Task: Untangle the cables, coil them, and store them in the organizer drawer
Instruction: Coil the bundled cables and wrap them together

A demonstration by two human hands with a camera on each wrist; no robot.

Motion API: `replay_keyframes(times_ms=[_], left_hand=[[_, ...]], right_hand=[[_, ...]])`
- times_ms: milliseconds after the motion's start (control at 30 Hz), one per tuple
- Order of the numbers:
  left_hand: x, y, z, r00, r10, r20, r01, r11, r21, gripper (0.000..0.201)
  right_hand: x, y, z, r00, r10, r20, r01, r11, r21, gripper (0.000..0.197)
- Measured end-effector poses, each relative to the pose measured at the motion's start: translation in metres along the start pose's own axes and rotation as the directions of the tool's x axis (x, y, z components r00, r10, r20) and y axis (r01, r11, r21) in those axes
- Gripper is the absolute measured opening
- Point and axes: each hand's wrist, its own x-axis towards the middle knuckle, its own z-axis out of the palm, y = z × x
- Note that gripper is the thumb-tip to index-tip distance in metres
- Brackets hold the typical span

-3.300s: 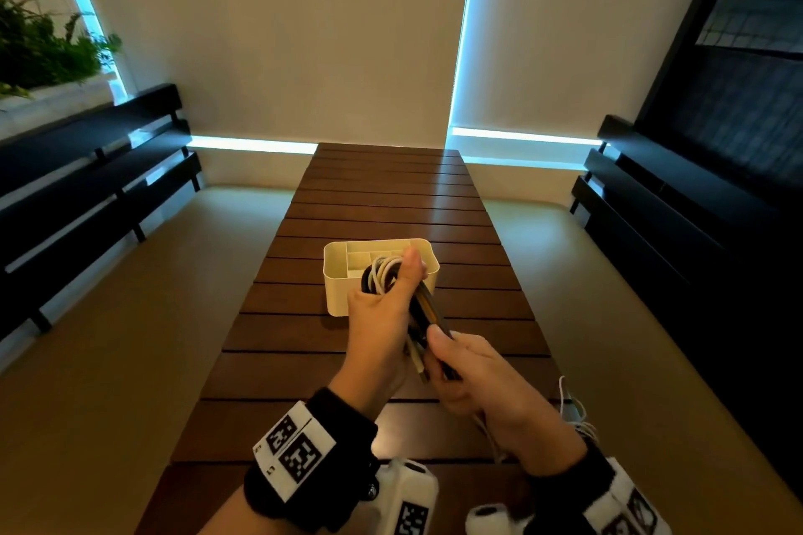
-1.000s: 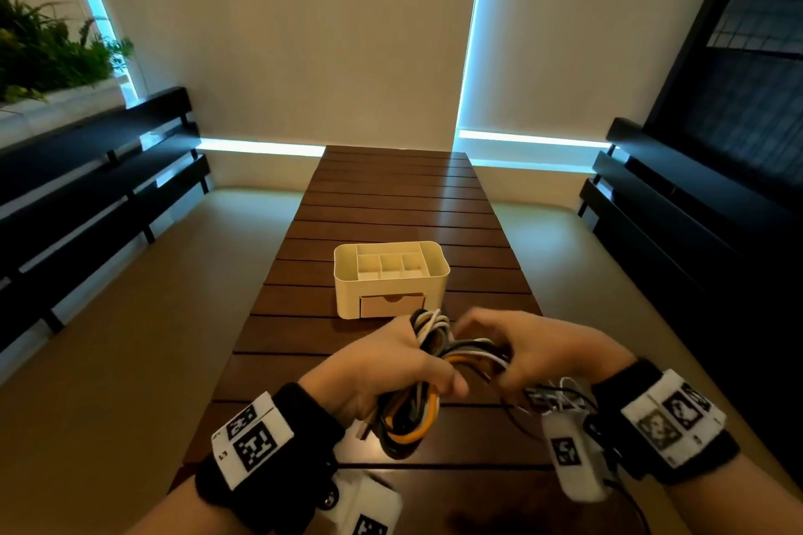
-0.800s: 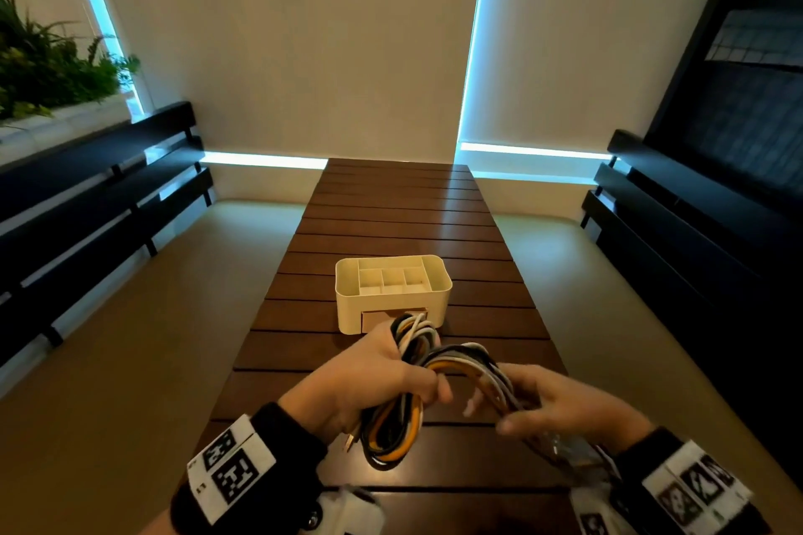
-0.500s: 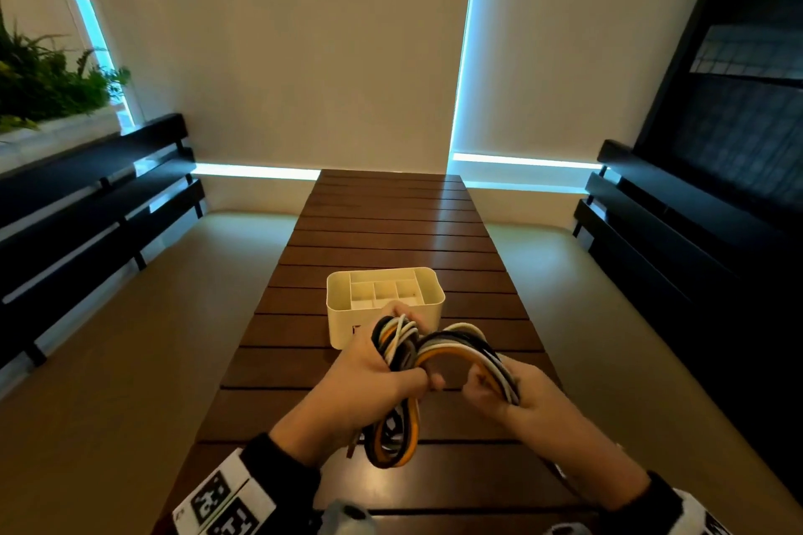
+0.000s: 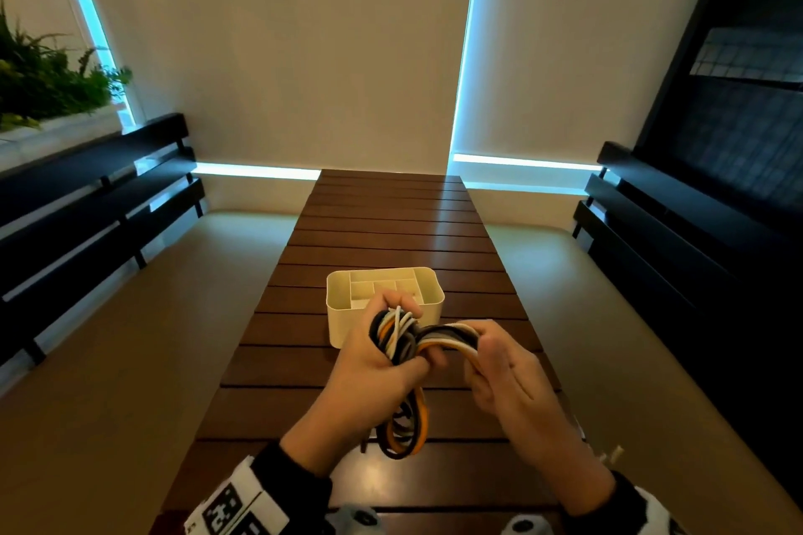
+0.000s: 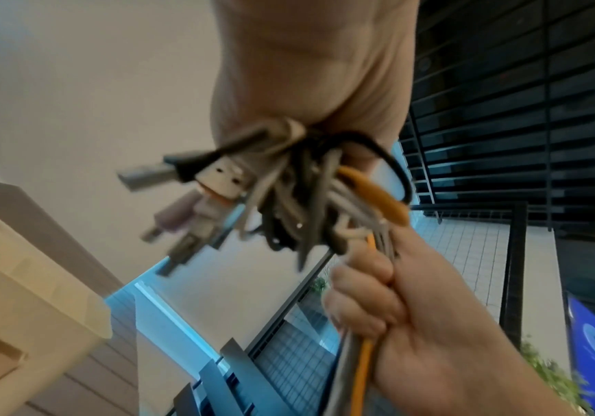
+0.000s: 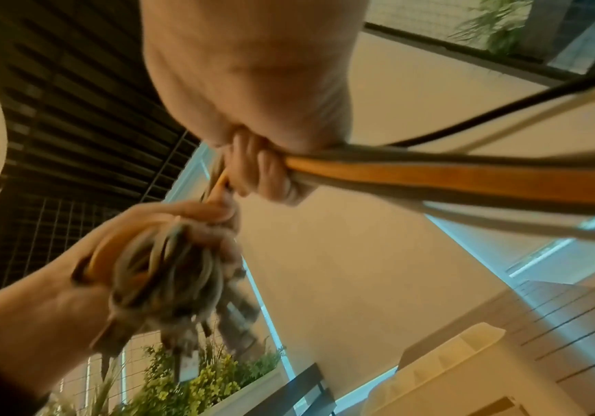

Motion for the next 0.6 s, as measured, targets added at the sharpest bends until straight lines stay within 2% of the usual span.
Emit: replay_keyframes(times_ms=[67,167,233,333,500,600], left_hand=[[-0.001,-0.007,0.008,0.999,-0.003,-0.049,0.001,0.999,-0.04,0.04],[-0.004,-0.014,0.016,0.997,-0.003,-0.075,-0.002,0.998,-0.068,0.038],[-0.006,-0.016,0.021,0.994,-0.014,-0.109,0.004,0.995,-0.096,0.038],[-0.006,-0.017,0.026,0.987,-0.028,-0.161,0.005,0.99,-0.141,0.036],[-0.01,-0.017,0.029,0.981,-0.048,-0.188,0.011,0.981,-0.193,0.05],[-0.012,-0.017,0.03,0.97,-0.024,-0.242,-0.015,0.987,-0.159,0.05]], right_hand=[[0.0,0.005,0.012,0.983,-0.027,-0.182,0.023,0.999,-0.022,0.071],[-0.002,0.004,0.029,0.935,-0.032,-0.353,0.035,0.999,0.001,0.044],[-0.003,0.0,0.035,0.908,-0.016,-0.418,0.023,1.0,0.011,0.029],[-0.003,-0.004,0.04,0.905,-0.023,-0.424,0.018,1.0,-0.017,0.018],[-0.006,-0.005,0.047,0.918,-0.017,-0.396,0.005,1.0,-0.031,0.019],[-0.01,-0.003,0.05,0.942,0.037,-0.335,-0.027,0.999,0.035,0.025]])
